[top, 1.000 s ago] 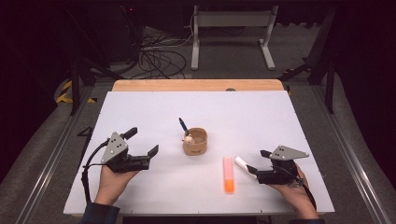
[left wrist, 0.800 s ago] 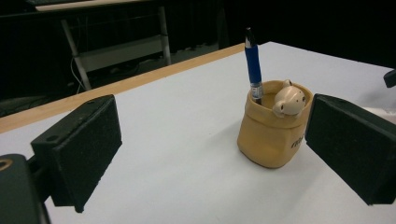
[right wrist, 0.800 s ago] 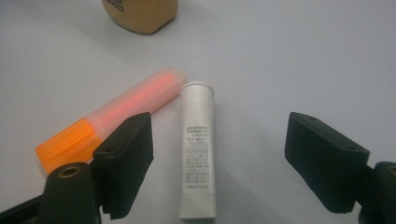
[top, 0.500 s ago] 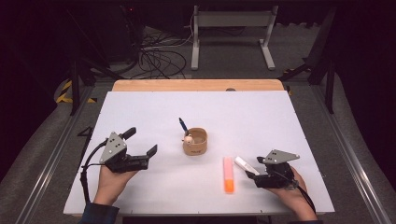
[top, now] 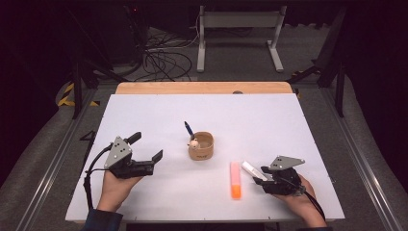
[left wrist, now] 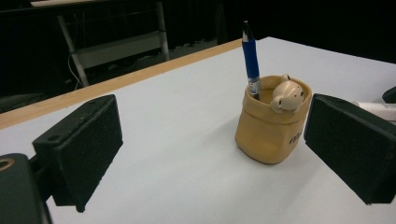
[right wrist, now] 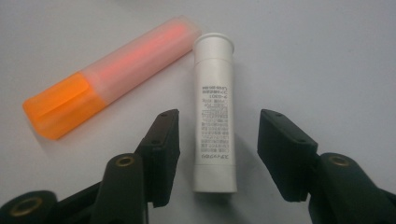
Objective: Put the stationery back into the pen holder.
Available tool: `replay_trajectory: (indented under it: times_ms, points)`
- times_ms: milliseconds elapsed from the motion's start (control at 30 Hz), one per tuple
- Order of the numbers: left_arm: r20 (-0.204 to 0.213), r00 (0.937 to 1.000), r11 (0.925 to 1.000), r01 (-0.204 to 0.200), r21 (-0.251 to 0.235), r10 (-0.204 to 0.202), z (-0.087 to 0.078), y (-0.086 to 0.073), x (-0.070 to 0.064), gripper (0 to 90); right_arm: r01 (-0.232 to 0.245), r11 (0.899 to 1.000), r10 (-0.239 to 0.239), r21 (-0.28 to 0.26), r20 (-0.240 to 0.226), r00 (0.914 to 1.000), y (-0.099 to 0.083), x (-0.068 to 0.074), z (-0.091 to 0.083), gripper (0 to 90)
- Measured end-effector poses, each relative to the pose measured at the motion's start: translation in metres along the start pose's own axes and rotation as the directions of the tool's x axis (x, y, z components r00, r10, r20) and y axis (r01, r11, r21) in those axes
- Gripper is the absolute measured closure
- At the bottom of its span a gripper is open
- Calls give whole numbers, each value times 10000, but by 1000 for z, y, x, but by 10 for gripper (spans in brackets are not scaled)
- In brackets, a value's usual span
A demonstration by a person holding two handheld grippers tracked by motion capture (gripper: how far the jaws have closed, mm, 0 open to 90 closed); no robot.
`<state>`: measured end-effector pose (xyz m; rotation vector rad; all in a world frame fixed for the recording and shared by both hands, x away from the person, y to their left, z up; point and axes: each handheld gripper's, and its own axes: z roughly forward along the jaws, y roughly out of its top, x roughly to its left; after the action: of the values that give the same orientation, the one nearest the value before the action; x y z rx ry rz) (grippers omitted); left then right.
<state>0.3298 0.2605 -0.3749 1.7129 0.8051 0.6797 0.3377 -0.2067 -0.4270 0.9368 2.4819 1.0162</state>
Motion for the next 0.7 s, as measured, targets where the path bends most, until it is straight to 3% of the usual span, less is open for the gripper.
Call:
replay_trajectory:
  times_ms: [467,700]
  points:
    - [106,9999,10000,27,-10,-27,1,-1,0,55,105,9996,-103,251,-82,9999,-1,1,3,605]
    - [186,9998,10000,44,2,-44,1,0,-1,55,-86,9990,88,448,-40,10000,1,3,4,639]
